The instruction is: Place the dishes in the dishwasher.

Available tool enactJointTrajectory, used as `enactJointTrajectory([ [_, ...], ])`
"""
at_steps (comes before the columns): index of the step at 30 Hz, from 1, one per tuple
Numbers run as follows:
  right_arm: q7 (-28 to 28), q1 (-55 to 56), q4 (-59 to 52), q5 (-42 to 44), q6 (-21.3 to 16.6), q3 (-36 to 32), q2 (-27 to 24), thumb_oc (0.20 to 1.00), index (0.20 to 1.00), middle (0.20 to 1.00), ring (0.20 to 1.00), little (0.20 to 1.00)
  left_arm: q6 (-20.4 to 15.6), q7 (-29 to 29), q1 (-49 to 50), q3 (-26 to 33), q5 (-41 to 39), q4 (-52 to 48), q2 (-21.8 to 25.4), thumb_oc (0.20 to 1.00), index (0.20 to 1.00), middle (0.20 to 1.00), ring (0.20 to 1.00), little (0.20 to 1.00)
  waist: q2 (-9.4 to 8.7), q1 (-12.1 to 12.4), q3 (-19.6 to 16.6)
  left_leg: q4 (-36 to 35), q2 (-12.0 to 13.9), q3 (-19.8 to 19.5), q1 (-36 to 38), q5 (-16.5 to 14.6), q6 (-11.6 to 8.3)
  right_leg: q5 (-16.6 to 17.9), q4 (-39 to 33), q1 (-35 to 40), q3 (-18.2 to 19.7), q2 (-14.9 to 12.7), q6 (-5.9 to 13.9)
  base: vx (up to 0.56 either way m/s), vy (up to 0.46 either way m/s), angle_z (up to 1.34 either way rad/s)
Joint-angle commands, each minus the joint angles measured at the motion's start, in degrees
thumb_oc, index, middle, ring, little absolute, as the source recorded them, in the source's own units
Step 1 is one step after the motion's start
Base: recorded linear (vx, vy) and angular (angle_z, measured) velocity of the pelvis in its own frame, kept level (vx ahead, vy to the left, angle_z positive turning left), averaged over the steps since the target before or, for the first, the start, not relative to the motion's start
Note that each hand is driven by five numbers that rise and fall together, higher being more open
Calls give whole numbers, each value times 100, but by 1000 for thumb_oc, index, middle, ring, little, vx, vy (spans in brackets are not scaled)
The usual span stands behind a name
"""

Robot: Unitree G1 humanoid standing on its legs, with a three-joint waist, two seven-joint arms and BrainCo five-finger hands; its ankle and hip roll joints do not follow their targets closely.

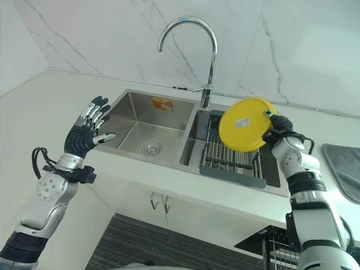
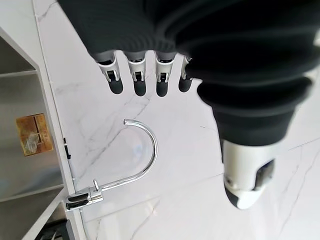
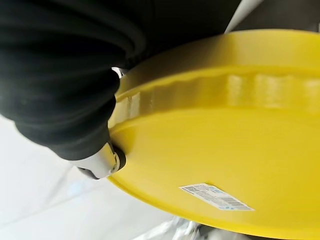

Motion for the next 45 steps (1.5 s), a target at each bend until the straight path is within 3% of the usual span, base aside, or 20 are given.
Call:
enactJointTrajectory([
  [1, -137, -170, -793, 513, -828, -293, -33, 200, 200, 200, 200, 200, -483, -108, 85, 61, -249, -94, 136, 1000, 1000, 1000, 1000, 1000, -148, -54, -280, -7, 11, 522, -104, 207, -4, -156, 13, 146, 307, -56, 138, -5, -117, 0],
  [4, -339, 662, -2423, 749, -1200, -751, 536, 200, 200, 200, 200, 200, -451, -268, 356, 209, -770, -153, -150, 1000, 1000, 1000, 1000, 1000, -99, -281, -249, -7, 82, 665, -108, 211, -9, -159, 13, 39, 536, 48, 89, -51, -116, -4],
  [8, -204, 1495, -3601, 899, -1427, -1105, 1006, 200, 200, 200, 200, 200, -611, -282, 637, 285, -902, -280, -554, 1000, 1000, 1000, 1000, 1000, -59, -467, -237, -7, 41, 541, -101, 211, 27, -122, 13, -95, 849, 116, 87, -99, 2, -33],
  [10, -141, 1750, -3794, 1128, -1425, -1186, 1126, 200, 200, 200, 200, 200, -818, -254, 787, 361, -757, -310, -620, 1000, 1000, 1000, 1000, 1000, -87, -466, -210, 222, -110, 247, -76, 177, 34, -81, 13, -166, 1109, 120, 81, -204, 93, -38],
  [12, -53, 2056, -4002, 1334, -1470, -1095, 1282, 200, 200, 200, 200, 200, -902, -85, 850, 379, -534, -358, -721, 1000, 1000, 1000, 1000, 1000, -202, -437, -61, 1599, -524, -187, -618, 271, 91, 77, 13, -249, 1380, 51, 33, -367, 189, -92],
  [13, 5, 2246, -4196, 1447, -1528, -1073, 1379, 200, 200, 200, 200, 200, -920, -50, 812, 353, -377, -386, -812, 1000, 1000, 1000, 1000, 1000, -239, -482, 4, 1911, -732, -320, -752, 162, 210, 205, 13, -312, 1473, -12, 58, -364, 372, -167],
  [14, 77, 2366, -4309, 1407, -1545, -1062, 1592, 200, 200, 200, 200, 200, -1041, -27, 738, 315, -231, -307, -843, 1000, 1000, 1000, 1000, 1000, -172, -644, 13, 1529, -682, -104, -469, -221, 312, 345, 13, -490, 1495, -102, 176, -422, 534, -168],
  [15, 83, 2510, -4432, 1398, -1500, -1134, 1761, 200, 200, 200, 200, 200, -1075, -16, 624, 315, -85, -270, -800, 1000, 1000, 1000, 1000, 1000, -119, -837, 12, 845, -670, 124, -82, -356, 404, 606, 13, -728, 1492, -261, 339, -323, 472, -112],
  [20, 218, 3040, -4790, 1696, -1438, -1352, 1905, 200, 200, 200, 200, 200, -841, -147, 554, 339, 136, -432, -727, 1000, 1000, 1000, 1000, 1000, -79, -1104, 152, 48, -960, -328, 274, -285, 540, 1190, 103, -1313, 1867, -417, 531, -236, 299, -30],
  [22, 267, 3172, -4874, 1788, -1473, -1342, 1883, 200, 200, 200, 200, 200, -843, -184, 657, 327, 221, -467, -703, 1000, 1000, 1000, 1000, 1000, -86, -1125, 195, -7, -980, -311, 318, -276, 526, 1313, 175, -1492, 1711, -392, 563, -159, 173, -29],
  [24, 339, 3220, -4882, 1981, -1433, -1289, 1785, 200, 200, 200, 200, 200, -907, -138, 760, 327, 287, -493, -641, 1000, 1000, 1000, 1000, 1000, -78, -1091, 234, -7, -917, -143, 347, -329, 536, 1211, 383, -1517, 1424, -312, 590, -217, 114, -49],
  [27, 458, 3125, -4884, 2187, -1489, -1194, 1648, 200, 200, 200, 200, 200, -1082, -117, 786, 197, 392, -631, -566, 1000, 1000, 1000, 1000, 1000, -168, -988, 165, -7, -903, -68, 99, -163, 655, 608, 964, -1192, 1383, 74, 417, -296, 50, -75],
  [29, 462, 3098, -4953, 2143, -1571, -1097, 1670, 200, 200, 200, 200, 200, -1100, 29, 695, 12, 538, -635, -591, 1000, 1000, 1000, 1000, 1000, -228, -947, 90, -7, -898, -10, 24, -139, 725, 327, 1033, -911, 1418, 134, 328, -207, -8, -69],
  [31, 425, 3090, -5042, 2046, -1589, -1041, 1675, 200, 200, 200, 200, 200, -1132, 155, 623, -95, 692, -632, -592, 1000, 1000, 1000, 1000, 1000, -282, -913, 43, -7, -911, 23, 4, -147, 770, 312, 1069, -768, 1393, 38, 326, -132, -114, -61],
  [34, 491, 3068, -5155, 1888, -1481, -960, 1805, 200, 200, 200, 200, 200, -1111, 248, 512, -173, 825, -683, -569, 1000, 1000, 1000, 1000, 1000, -361, -744, -13, -7, -777, 286, -12, -202, 735, 569, 866, -533, 985, -497, 458, -121, -290, -76],
  [36, 548, 3094, -5223, 1867, -1435, -921, 1886, 200, 200, 200, 200, 200, -1073, 223, 442, -164, 892, -740, -509, 1000, 1000, 1000, 1000, 1000, -415, -688, 2, -7, -607, 464, 27, -268, 634, 928, 557, -522, 756, -940, 664, -91, -446, -116],
  [38, 611, 3109, -5290, 1785, -1356, -917, 1934, 200, 200, 200, 200, 200, -1089, 160, 358, -143, 912, -741, -459, 1000, 1000, 1000, 1000, 1000, -440, -673, 20, -7, -433, 518, 56, -303, 527, 1132, 224, -481, 696, -1181, 791, -39, -493, -76],
  [42, 748, 3186, -5422, 1672, -1329, -930, 1892, 200, 200, 200, 200, 200, -1094, 70, 222, -149, 909, -737, -384, 1000, 1000, 1000, 1000, 1000, -445, -683, 35, 1, -7, 585, 103, -284, 303, 1070, 13, -548, 794, -1345, 863, 7, -577, -54],
  [43, 812, 3210, -5431, 1645, -1334, -909, 1889, 200, 200, 200, 200, 200, -1113, 60, 211, -155, 921, -742, -372, 1000, 1000, 1000, 1000, 1000, -464, -691, 50, 35, 94, 564, 111, -299, 260, 1082, 13, -560, 858, -1317, 842, 39, -642, -38],
  [45, 992, 3296, -5491, 1748, -1235, -921, 1831, 200, 200, 200, 200, 200, -1143, 34, 262, -63, 999, -801, -346, 1000, 1000, 1000, 1000, 1000, -496, -743, 108, 171, 463, 491, 96, -233, 105, 725, 87, -493, 1033, -1093, 807, 53, -781, -14],
])
